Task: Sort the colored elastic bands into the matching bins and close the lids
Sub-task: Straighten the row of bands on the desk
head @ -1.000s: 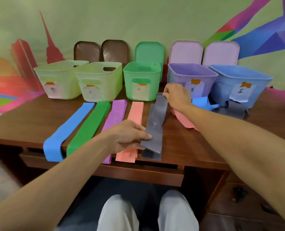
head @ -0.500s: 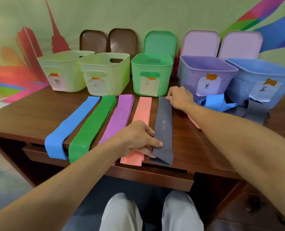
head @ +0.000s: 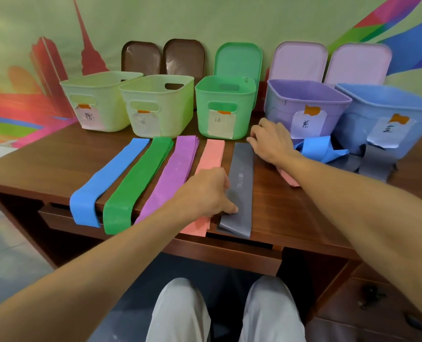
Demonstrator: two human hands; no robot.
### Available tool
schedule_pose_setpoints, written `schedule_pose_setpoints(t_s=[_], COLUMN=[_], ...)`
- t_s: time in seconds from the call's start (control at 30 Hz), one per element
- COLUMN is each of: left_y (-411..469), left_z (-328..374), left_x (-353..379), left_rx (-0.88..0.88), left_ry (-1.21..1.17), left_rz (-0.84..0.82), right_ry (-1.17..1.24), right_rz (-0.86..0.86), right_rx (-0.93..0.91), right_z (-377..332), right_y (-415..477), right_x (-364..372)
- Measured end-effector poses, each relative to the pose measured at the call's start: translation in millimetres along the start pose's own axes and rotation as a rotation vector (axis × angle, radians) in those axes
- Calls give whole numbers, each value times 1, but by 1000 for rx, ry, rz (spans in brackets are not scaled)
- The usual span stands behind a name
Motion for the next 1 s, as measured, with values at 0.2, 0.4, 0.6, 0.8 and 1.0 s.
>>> schedule_pose_setpoints(t_s=[0.2, 0.4, 0.6, 0.8, 1.0], left_y=[-2, -4, 7, 33, 70], left_z=[12, 33, 82, 127, 145], left_x=[-1, 2, 21, 51, 63], left_rx=[229, 353, 441, 560, 555], left_ry=[77, 126, 124, 83, -32], left_rz=[47, 92, 47, 123, 255], right_ry=[155, 206, 265, 414, 518], right_rz=[14, -109, -78, 46, 164], right_rx=[-57, -129, -17, 122, 311], right_z=[23, 52, 106, 158, 191], right_y=[-30, -66, -104, -144, -184], right_x=[-39, -69, -94, -94, -71])
Point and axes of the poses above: each hand's wrist, its own y-axis towards the middle knuckle, its own x-axis out of the palm, z = x × y, the point moved 6 cm from there along y, towards the middle knuckle, and after that the axes turned 2 degrees about -z, right-handed, at the moved point
